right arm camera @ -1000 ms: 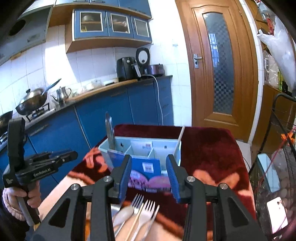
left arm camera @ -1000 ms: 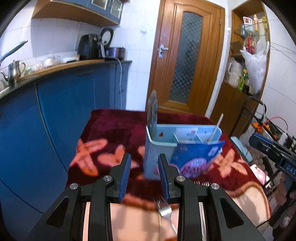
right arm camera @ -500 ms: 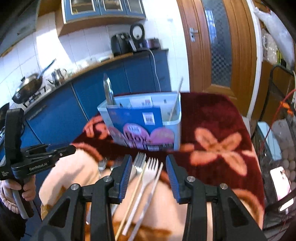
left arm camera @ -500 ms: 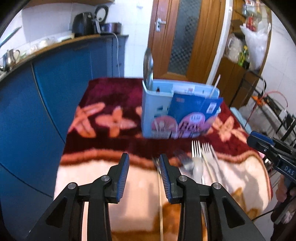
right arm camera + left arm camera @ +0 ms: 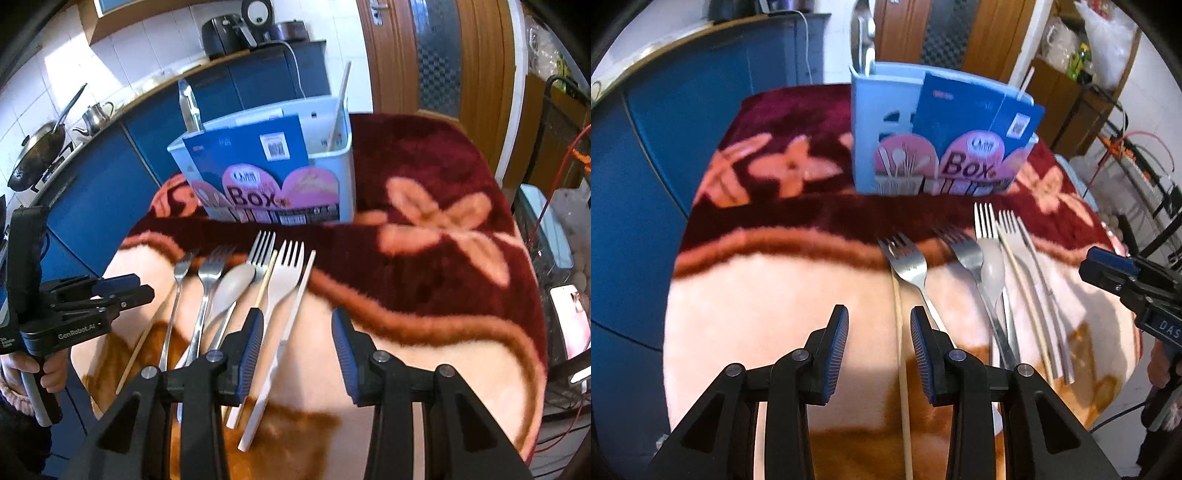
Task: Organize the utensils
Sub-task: 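Grasp a wooden chopstick with the left tool while the right tool grasps a white plastic knife, then lift both utensils and lower them into the blue caddy, then open both tools, release the utensils, and return to the utensil row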
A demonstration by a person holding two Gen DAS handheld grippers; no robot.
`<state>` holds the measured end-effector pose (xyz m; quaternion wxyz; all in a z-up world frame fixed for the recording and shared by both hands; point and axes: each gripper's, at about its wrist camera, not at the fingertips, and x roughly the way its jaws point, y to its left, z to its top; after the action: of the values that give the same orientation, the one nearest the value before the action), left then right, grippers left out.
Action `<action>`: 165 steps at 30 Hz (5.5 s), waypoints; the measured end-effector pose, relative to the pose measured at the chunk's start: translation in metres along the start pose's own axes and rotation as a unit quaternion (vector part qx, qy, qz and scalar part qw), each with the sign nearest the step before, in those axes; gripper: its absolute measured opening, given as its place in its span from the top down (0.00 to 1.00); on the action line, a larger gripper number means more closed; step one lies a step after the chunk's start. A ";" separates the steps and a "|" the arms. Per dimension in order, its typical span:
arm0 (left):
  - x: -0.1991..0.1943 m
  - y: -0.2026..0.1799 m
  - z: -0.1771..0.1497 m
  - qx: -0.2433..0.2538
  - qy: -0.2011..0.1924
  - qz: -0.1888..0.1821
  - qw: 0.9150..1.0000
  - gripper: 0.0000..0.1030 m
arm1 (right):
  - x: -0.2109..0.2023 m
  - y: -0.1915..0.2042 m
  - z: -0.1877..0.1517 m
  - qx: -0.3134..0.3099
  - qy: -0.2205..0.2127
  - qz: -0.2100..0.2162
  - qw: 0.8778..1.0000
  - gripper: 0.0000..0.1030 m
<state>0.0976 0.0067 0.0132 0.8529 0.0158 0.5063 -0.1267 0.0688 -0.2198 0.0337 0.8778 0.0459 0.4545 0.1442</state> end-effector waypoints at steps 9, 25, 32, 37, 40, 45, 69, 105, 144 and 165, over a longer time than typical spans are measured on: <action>0.021 0.002 0.009 -0.002 0.042 -0.001 0.999 0.66 | 0.025 -0.004 0.005 0.013 0.072 0.008 0.997 0.60; 0.043 0.008 0.040 -0.007 0.069 -0.006 0.998 0.65 | 0.054 -0.009 0.027 0.038 0.142 0.025 0.989 0.60; 0.049 0.006 0.052 -0.002 0.109 -0.002 0.994 0.65 | 0.063 -0.009 0.040 0.036 0.179 0.018 0.983 0.61; 0.051 0.002 0.056 -0.007 0.109 -0.005 0.994 0.78 | 0.066 -0.016 0.045 0.044 0.178 0.032 0.983 0.71; 0.050 0.003 0.055 -0.008 0.104 -0.017 0.994 0.91 | 0.066 -0.020 0.047 0.048 0.172 0.036 0.983 0.90; 0.046 0.011 0.049 -0.029 0.097 -0.036 0.994 0.96 | 0.066 -0.023 0.045 0.049 0.165 0.038 0.984 0.91; -0.048 0.031 0.006 -0.077 -0.178 -0.043 0.980 0.96 | -0.013 -0.013 -0.007 0.059 -0.067 0.078 0.993 0.94; -0.117 -0.011 0.132 -0.061 -0.451 0.019 0.890 0.96 | -0.071 0.000 0.070 -0.017 -0.322 0.004 0.947 0.94; -0.021 0.005 0.136 -0.087 -0.424 0.070 0.899 0.96 | 0.010 -0.013 0.122 -0.039 -0.273 -0.017 0.961 0.93; -0.055 0.001 0.082 -0.058 -0.353 0.047 0.933 0.84 | -0.035 0.000 0.088 -0.029 -0.255 -0.010 0.966 0.76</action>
<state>0.1429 0.0065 0.1010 0.9810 -0.0556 0.1778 -0.0547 0.1208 -0.2261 0.1121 0.9670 0.0515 0.2117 0.1324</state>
